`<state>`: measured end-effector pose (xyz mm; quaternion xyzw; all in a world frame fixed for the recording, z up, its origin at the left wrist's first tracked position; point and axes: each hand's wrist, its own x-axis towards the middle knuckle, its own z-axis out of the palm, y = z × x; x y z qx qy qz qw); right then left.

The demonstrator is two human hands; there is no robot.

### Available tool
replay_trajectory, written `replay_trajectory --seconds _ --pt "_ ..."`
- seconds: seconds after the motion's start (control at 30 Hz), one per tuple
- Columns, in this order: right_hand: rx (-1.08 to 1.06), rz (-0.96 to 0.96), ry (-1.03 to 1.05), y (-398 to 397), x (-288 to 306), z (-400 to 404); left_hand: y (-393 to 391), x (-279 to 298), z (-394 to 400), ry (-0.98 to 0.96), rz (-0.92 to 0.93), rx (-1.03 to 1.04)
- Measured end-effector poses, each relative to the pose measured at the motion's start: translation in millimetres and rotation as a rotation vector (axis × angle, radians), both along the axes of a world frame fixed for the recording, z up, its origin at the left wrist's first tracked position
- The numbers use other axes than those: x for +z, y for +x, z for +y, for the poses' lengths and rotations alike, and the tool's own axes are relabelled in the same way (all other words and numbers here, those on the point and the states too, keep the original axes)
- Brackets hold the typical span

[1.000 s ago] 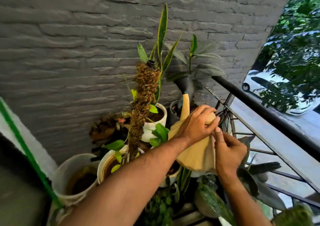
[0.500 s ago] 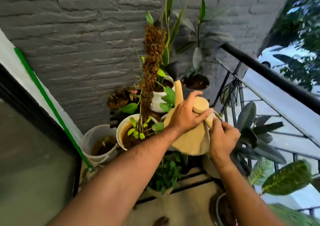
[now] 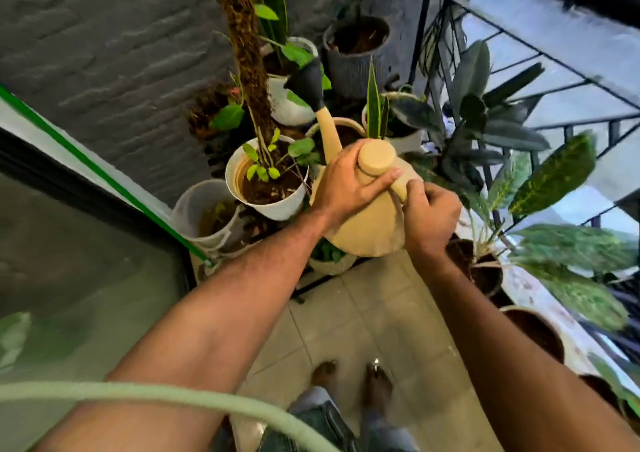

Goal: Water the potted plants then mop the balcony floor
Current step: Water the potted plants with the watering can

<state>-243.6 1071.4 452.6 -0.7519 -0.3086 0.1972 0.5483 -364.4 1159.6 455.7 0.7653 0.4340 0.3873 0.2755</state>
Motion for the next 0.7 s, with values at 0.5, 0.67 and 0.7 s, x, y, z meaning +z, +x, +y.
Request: replay_trajectory --seconds 0.5,0.67,0.7 --pt "-0.215 0.054 -0.172 -72.0 -51.9 -100.5 -58.8 -57.9 -67.0 0.066 0.119 -0.358" --pt "-0.326 0.057 -0.155 -81.2 -62.7 -153.7 -57.5 -73.9 -101.9 0.069 0.131 -0.557" --pt "-0.349 0.048 -0.151 -81.8 -63.2 -164.8 -54.5 -77.6 -110.6 0.074 0.126 -0.587"
